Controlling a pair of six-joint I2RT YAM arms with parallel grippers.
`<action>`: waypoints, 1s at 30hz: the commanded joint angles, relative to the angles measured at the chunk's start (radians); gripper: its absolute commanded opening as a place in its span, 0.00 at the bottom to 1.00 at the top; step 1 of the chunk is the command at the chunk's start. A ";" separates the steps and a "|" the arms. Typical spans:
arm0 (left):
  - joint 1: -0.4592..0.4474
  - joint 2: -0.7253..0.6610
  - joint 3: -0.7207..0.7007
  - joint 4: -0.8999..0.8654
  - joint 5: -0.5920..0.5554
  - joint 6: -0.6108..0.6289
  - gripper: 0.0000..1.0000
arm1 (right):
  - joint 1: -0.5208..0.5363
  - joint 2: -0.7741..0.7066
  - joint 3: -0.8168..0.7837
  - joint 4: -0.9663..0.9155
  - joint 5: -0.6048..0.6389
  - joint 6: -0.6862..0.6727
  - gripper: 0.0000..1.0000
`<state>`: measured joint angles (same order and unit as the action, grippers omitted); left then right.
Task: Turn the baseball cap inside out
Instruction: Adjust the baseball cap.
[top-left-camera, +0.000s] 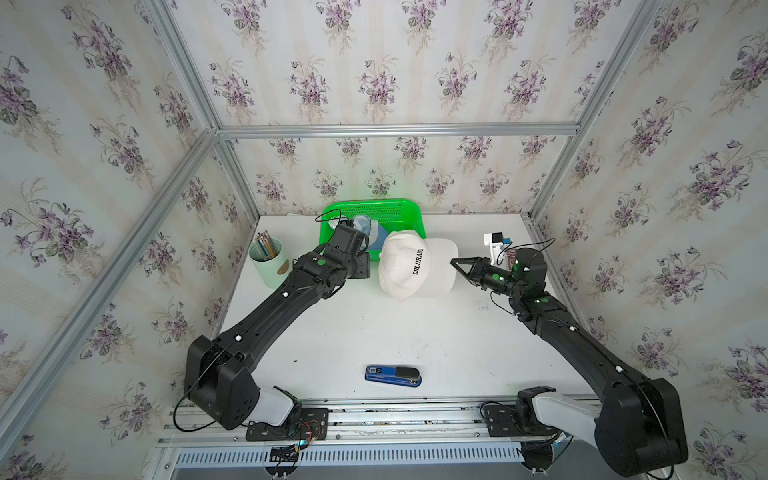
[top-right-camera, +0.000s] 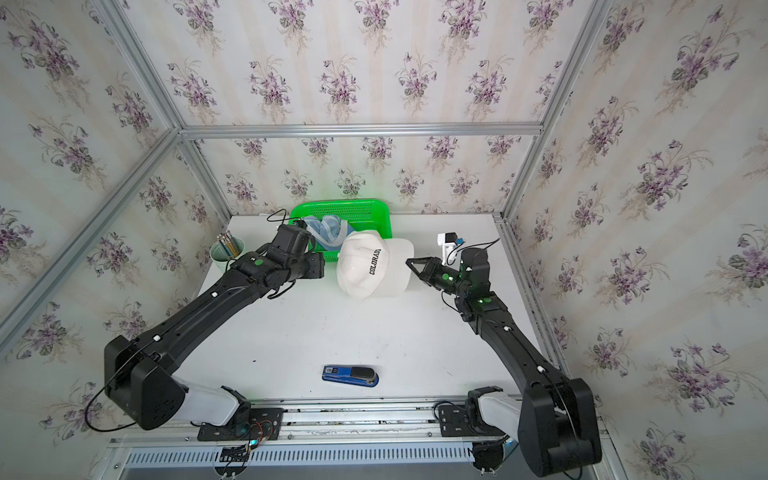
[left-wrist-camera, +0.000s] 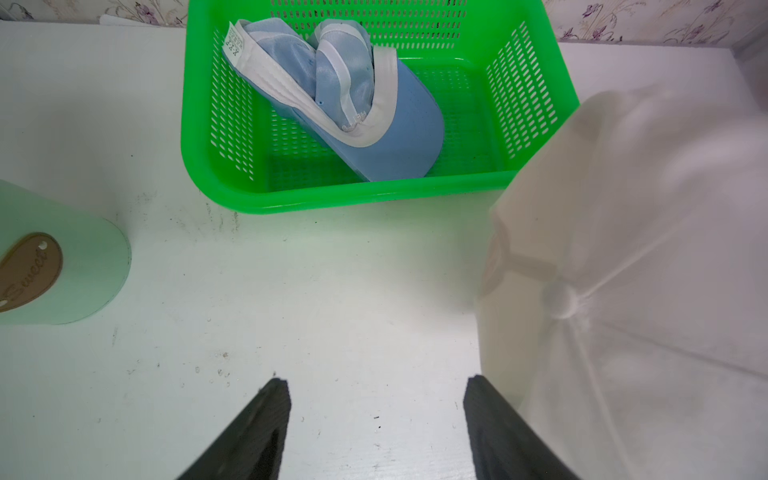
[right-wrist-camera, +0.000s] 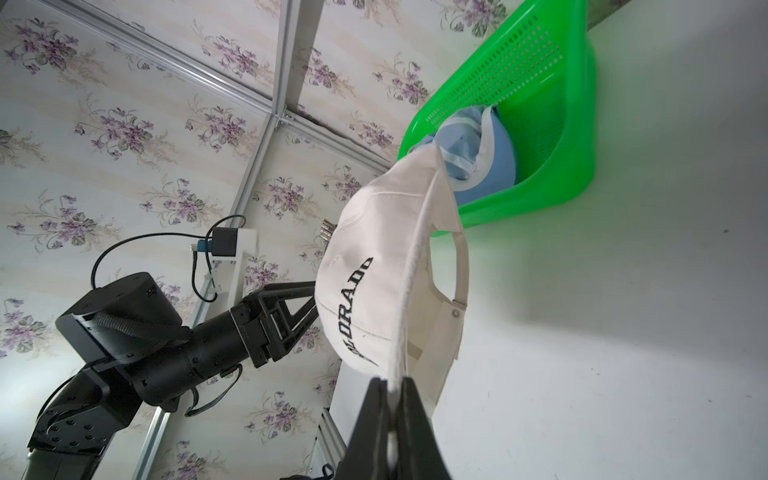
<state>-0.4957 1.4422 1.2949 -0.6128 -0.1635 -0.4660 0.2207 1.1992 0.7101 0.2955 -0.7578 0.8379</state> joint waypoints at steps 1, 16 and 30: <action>0.017 -0.011 -0.003 -0.016 -0.025 0.011 0.71 | 0.028 0.048 0.004 0.144 -0.125 0.033 0.00; 0.028 0.000 -0.011 -0.011 -0.043 0.012 0.71 | -0.056 0.406 -0.098 0.256 -0.251 -0.071 0.00; -0.027 -0.140 -0.209 0.148 -0.041 -0.021 0.70 | -0.105 0.178 -0.088 0.440 -0.121 0.346 0.00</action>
<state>-0.4850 1.3876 1.1526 -0.5755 -0.1532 -0.4831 0.1184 1.4334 0.5995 0.6949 -0.9714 1.0183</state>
